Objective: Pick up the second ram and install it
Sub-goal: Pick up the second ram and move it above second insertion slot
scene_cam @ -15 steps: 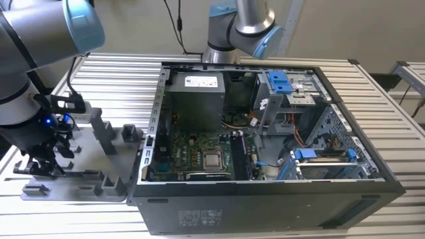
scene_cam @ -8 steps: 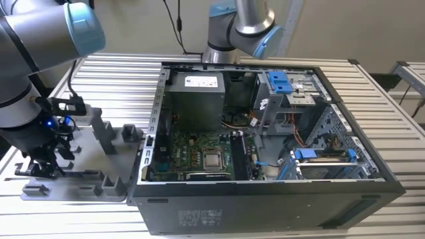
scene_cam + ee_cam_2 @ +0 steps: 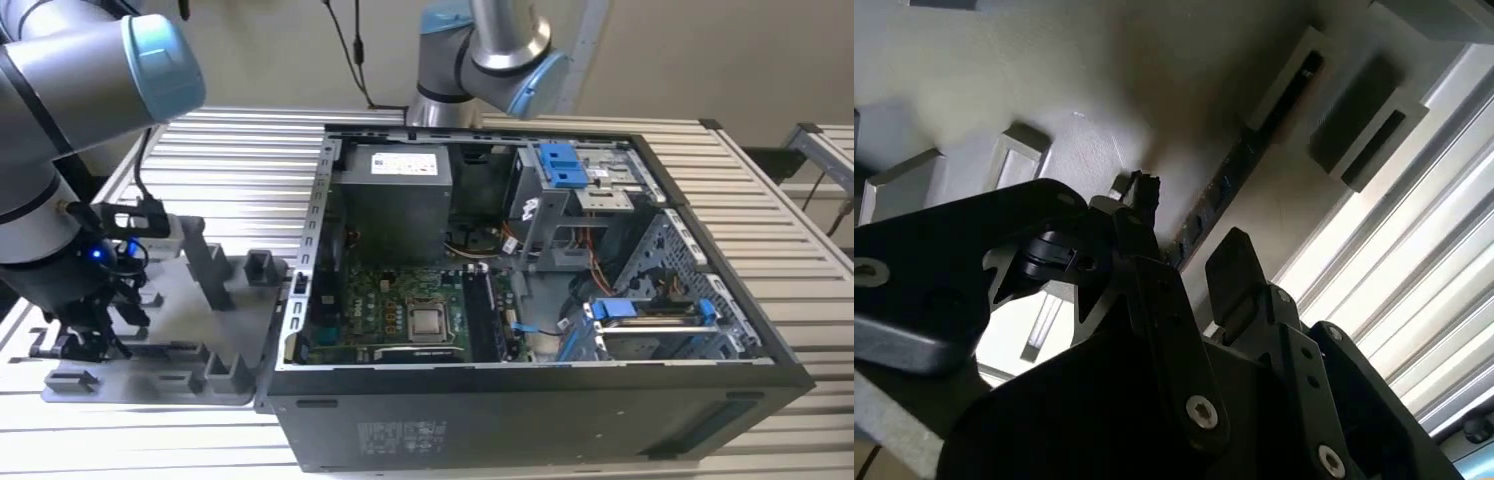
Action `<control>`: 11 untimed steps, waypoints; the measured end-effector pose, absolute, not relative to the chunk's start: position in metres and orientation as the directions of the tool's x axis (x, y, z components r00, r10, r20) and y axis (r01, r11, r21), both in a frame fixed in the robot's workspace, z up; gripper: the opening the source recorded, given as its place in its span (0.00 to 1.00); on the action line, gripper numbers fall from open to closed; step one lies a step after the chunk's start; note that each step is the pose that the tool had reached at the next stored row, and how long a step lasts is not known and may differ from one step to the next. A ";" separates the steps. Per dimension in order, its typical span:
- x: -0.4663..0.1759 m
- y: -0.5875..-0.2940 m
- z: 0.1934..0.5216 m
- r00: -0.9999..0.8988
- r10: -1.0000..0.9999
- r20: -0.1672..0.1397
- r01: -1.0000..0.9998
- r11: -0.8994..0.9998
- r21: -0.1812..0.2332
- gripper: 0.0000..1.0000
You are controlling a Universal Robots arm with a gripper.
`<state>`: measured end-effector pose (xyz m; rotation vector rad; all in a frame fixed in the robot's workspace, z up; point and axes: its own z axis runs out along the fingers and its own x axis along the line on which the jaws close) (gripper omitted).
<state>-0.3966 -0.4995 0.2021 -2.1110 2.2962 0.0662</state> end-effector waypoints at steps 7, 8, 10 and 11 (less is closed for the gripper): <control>-0.400 -0.500 0.197 -0.053 -0.998 -0.046 -0.998 0.054 -0.021 0.48; -0.401 -0.500 0.196 -0.050 -0.998 -0.046 -0.998 0.051 -0.024 0.48; -0.401 -0.500 0.194 -0.039 -0.998 -0.046 -0.999 0.040 -0.025 0.48; -0.401 -0.500 0.194 -0.027 -0.999 -0.045 -0.999 0.028 -0.025 0.48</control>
